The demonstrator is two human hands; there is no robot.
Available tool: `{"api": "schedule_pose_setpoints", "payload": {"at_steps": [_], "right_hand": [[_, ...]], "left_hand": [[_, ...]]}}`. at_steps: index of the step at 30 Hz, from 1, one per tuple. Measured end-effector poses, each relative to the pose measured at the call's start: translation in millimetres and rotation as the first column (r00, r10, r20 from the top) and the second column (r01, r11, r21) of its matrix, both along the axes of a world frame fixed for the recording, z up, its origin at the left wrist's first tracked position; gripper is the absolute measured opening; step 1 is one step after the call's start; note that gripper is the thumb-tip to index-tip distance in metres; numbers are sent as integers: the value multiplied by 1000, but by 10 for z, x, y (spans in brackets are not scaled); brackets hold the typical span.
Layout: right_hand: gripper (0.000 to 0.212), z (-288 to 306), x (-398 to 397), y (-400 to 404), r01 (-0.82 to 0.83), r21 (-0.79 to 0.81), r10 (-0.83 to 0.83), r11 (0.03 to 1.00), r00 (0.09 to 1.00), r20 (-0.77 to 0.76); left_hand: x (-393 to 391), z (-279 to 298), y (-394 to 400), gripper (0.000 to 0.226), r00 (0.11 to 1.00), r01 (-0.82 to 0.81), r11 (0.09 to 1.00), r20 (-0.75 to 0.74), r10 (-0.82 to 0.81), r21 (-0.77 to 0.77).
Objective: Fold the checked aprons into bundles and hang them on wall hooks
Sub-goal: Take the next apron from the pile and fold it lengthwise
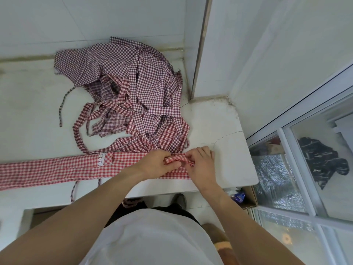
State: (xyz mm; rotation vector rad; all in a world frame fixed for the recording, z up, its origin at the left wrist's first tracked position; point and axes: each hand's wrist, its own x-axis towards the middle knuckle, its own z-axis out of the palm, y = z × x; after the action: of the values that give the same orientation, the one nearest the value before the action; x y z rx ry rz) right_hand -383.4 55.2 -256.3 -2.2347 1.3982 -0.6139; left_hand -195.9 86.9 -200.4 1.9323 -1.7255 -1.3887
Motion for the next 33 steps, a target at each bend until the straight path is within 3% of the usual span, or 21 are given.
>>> {"api": "schedule_pose_setpoints", "payload": {"at_steps": [4, 8, 10, 13, 18, 23, 28, 31, 33], "right_hand": [[16, -6, -1, 24, 36, -109, -25, 993, 995, 100], [16, -56, -15, 47, -60, -91, 63, 994, 998, 28], [17, -58, -30, 42, -128, -30, 128, 991, 992, -15], [26, -36, -78, -19, -240, 87, 244, 967, 969, -42], [24, 108, -136, -154, -360, 249, 390, 899, 917, -84], [31, 185, -5, -208, -307, 319, 394, 896, 882, -257], [37, 164, 179, -236, -229, 286, 334, 930, 852, -404], [41, 63, 194, -165, -122, 276, 212, 953, 921, -327], [48, -59, 167, -63, -35, 171, 83, 985, 955, -284]], "left_hand": [[21, 96, -47, 50, 994, 30, 959, -109, 1, 281], [16, 54, -24, 78, 894, 32, 878, -406, 188, 477], [-31, 30, -23, 63, 855, -50, 872, -431, 289, 487], [-53, -12, -59, 36, 890, -111, 901, -361, 278, 420], [16, 18, -109, 45, 909, -95, 855, -306, 283, 510], [100, 80, -174, 44, 975, -62, 889, -164, 152, 454], [270, 29, -146, 36, 993, -105, 933, 88, 80, 344], [331, -32, -74, 42, 977, -44, 957, 213, -19, 287], [376, -62, -33, 45, 962, -38, 959, 271, -41, 281]]}}
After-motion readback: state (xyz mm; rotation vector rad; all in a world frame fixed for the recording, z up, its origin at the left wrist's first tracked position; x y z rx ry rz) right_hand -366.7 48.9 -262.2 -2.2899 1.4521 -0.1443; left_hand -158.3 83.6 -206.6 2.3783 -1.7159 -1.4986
